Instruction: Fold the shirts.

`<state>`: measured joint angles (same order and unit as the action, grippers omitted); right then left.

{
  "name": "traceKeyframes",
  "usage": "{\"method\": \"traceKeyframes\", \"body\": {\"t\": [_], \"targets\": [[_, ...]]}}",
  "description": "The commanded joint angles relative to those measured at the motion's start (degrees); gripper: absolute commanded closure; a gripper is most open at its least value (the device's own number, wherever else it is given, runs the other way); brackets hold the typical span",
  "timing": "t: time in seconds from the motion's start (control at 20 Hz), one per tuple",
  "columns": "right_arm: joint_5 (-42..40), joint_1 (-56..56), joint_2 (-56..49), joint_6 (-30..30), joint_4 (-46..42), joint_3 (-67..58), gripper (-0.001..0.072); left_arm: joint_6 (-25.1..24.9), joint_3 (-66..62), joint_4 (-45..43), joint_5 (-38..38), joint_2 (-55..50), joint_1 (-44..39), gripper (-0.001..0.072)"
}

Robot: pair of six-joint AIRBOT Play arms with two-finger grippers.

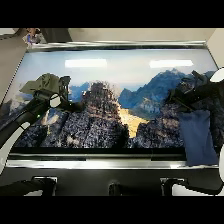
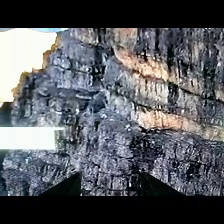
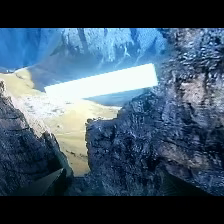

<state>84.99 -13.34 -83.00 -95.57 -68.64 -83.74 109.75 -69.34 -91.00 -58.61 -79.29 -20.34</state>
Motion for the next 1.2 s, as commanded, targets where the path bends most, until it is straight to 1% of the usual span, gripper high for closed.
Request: {"method": "traceKeyframes", "body": {"t": [0.0, 0.7, 0.8, 0.9, 1.05, 1.1, 1.15], "targets": [[0.00, 0.02, -0.02, 0.00, 0.02, 0.02, 0.0035, -0.02, 0.02, 0.00, 0.02, -0.02, -0.02, 0.0233], [0.00, 0.02, -0.02, 0.00, 0.02, 0.02, 0.0036, 0.00, 0.02, 0.00, 0.04, -0.02, -0.02, 0.0233], [-0.09, 0.02, -0.02, -0.02, 0.07, 0.02, 0.0035, 0.02, 0.02, 0.00, 1.64, -0.02, -0.04, 0.0233], [-5.27, 0.00, -0.02, 0.04, -0.22, 0.02, 0.0035, 0.00, 0.02, 0.00, 3.21, -0.02, -0.04, 0.0234], [-13.68, 0.02, -0.04, -0.02, -1.46, 0.02, 0.0037, 0.00, 0.02, 0.00, 3.28, -0.07, -0.15, 0.0234], [-15.41, 0.02, -0.07, 0.00, -1.38, 0.02, 0.0037, 0.02, 0.02, -0.02, 4.17, -0.09, -0.07, 0.0234], [-16.74, 0.02, -0.07, 0.07, -1.18, 0.02, 0.0035, 0.00, 0.02, 0.00, 6.69, -0.13, 0.00, 0.0234]]}}
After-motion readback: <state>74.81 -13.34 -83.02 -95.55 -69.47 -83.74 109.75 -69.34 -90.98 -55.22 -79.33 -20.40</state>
